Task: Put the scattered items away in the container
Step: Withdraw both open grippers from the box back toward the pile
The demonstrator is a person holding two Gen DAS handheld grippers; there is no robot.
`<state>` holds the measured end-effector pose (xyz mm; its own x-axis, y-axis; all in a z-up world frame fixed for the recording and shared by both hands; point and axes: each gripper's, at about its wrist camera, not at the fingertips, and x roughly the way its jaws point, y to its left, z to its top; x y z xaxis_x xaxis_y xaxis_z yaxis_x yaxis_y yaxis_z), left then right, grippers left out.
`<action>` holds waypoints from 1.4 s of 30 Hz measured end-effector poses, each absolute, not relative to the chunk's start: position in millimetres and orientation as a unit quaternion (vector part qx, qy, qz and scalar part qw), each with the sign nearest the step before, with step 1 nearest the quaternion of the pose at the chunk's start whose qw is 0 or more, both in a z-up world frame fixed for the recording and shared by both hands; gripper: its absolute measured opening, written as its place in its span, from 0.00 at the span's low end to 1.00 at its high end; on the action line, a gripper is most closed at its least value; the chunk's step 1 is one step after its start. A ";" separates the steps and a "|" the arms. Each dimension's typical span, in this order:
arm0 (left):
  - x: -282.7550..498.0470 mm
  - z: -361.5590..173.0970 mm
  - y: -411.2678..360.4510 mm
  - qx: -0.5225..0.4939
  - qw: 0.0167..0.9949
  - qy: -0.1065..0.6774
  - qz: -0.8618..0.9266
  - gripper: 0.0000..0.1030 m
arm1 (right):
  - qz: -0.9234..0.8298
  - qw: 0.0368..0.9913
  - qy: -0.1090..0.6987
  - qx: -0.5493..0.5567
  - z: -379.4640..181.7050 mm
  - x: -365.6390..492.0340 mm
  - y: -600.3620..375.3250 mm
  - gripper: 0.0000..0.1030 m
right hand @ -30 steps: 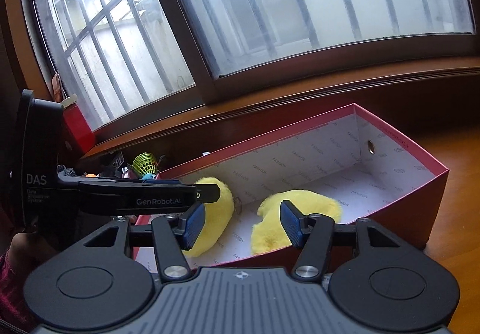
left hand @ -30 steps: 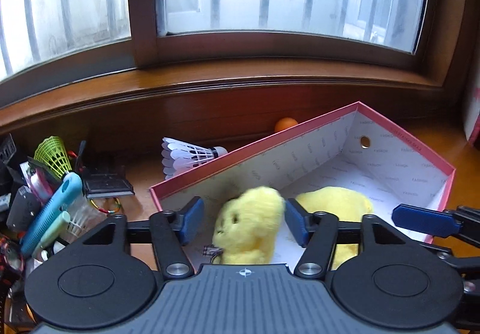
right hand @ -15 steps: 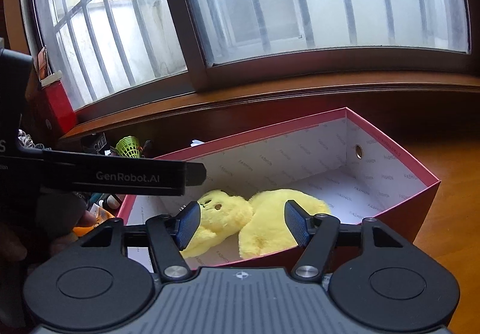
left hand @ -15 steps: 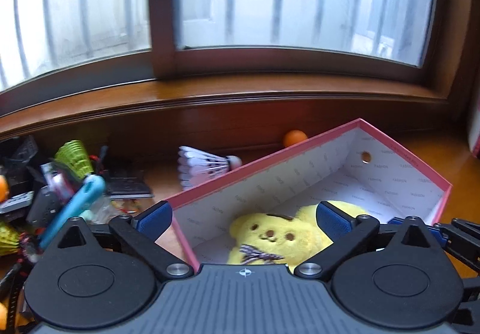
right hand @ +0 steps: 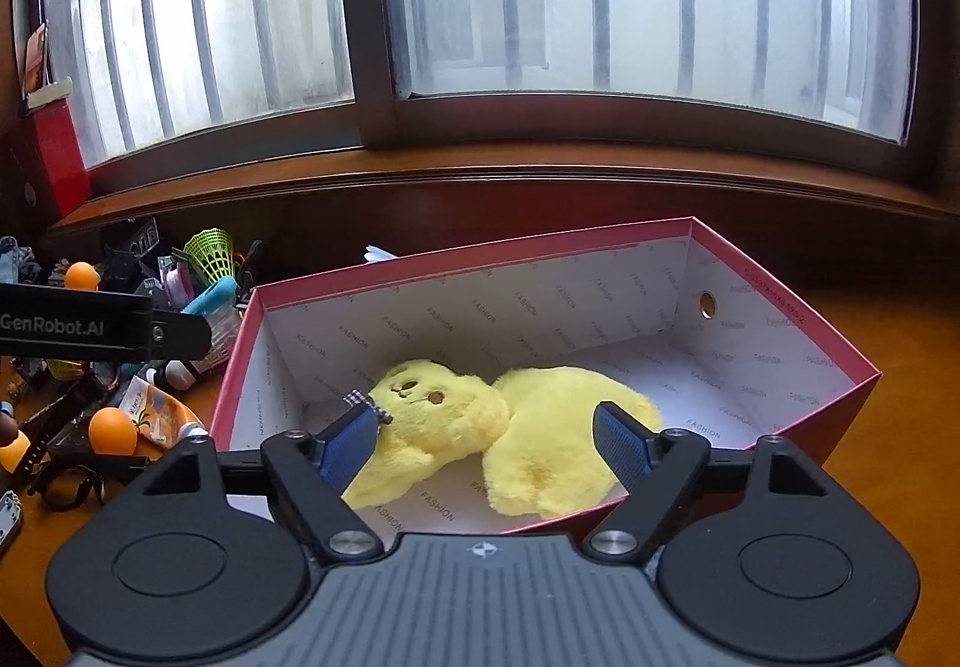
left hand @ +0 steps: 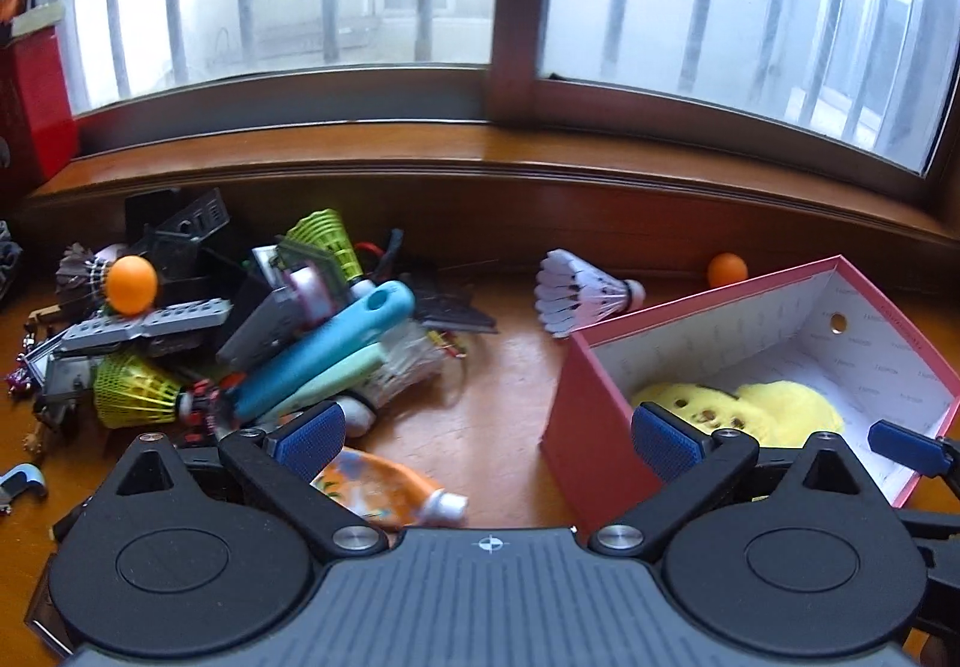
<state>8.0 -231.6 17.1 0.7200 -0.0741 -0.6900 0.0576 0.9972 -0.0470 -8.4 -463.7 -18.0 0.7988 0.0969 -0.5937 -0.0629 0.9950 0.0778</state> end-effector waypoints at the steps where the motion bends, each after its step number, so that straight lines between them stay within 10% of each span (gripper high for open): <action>1: 7.4 17.4 -223.1 -0.011 0.927 0.373 -0.036 1.00 | 0.036 0.948 0.315 0.025 -17.7 -8.6 -457.6 0.81; 23: -25.9 -4.5 -39.0 0.004 0.922 0.387 0.004 1.00 | -0.132 0.950 0.283 0.026 -22.3 2.8 -373.1 0.82; 42: -55.6 -20.0 -0.6 -0.011 0.903 0.420 0.091 1.00 | 0.225 0.944 0.243 0.020 24.7 -27.4 -288.0 0.75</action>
<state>-55.6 -0.6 -20.0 0.6306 0.1545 -0.7606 -0.1727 0.9834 0.0566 -27.4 -288.0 24.7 0.7812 0.4339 -0.4489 -0.4148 0.8981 0.1462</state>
